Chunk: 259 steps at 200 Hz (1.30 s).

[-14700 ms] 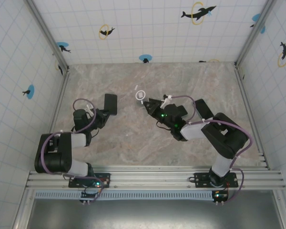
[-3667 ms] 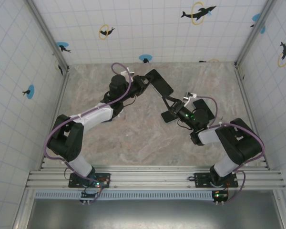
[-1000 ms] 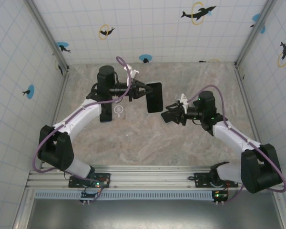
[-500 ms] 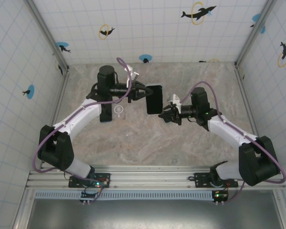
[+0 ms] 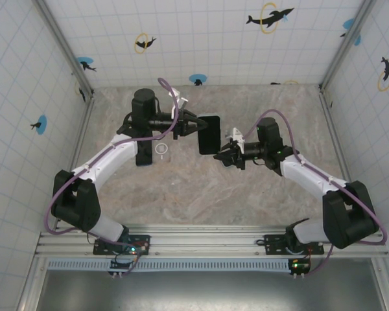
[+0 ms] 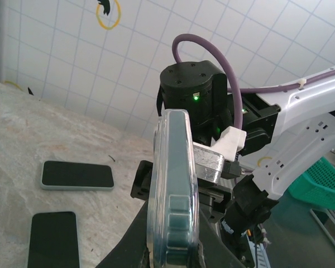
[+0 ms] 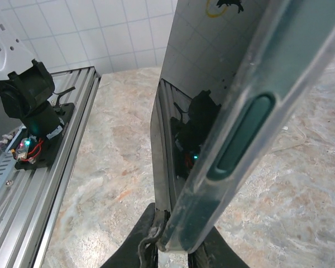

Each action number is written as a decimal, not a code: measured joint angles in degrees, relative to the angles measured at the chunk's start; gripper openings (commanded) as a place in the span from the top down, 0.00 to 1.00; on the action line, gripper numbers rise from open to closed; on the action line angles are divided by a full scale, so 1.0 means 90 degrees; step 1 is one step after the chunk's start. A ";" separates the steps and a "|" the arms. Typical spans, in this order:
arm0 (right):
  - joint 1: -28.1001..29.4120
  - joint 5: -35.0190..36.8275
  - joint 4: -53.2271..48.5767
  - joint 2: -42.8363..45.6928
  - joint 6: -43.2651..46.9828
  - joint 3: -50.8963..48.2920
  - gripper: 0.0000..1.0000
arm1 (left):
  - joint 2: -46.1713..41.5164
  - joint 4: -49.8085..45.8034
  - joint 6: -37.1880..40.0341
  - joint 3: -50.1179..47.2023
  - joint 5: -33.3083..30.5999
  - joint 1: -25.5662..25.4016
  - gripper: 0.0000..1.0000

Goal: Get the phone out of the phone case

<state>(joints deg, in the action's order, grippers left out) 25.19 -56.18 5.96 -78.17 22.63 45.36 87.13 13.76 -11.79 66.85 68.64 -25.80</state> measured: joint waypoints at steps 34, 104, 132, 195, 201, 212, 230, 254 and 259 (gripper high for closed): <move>0.0027 0.0053 -0.0172 -0.0010 0.0056 0.0109 0.91 | 0.0000 0.0109 0.0000 0.0000 0.0138 0.0010 1.00; 0.0362 0.1086 -0.0279 0.0083 0.0597 0.0160 0.92 | 0.0015 0.0381 -0.0070 -0.0095 0.0291 0.0027 1.00; 0.0410 0.1423 -0.0119 0.0172 0.0709 0.0153 0.92 | 0.0015 0.0702 -0.0240 -0.0102 0.0306 0.0015 1.00; 0.0515 0.1736 0.0542 0.0172 0.0753 0.0041 0.91 | 0.0015 0.1282 -0.0627 -0.0138 0.0299 0.0005 1.00; 0.0537 0.1775 0.0600 0.0177 0.0789 0.0024 0.91 | 0.0015 0.1326 -0.0653 -0.0136 0.0301 0.0005 1.00; 0.0588 0.1889 0.0743 0.0197 0.0877 -0.0046 0.91 | 0.0015 0.1350 -0.0692 -0.0126 0.0306 0.0005 1.00; 0.0707 0.2154 0.0969 0.0267 0.1083 -0.0219 0.91 | 0.0044 0.1348 -0.0736 -0.0124 0.0342 -0.0002 1.00; 0.0780 0.2606 0.1273 0.0386 0.1348 -0.0488 0.91 | 0.0097 0.1275 -0.0891 -0.0102 0.0367 -0.0027 1.00; 0.0777 0.2744 0.1336 0.0393 0.1423 -0.0505 0.91 | 0.0100 0.1236 -0.0969 -0.0102 0.0406 -0.0036 1.00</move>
<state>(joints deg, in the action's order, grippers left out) 32.18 -31.48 17.98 -74.63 35.44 40.82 88.03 24.88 -20.51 65.93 72.29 -26.13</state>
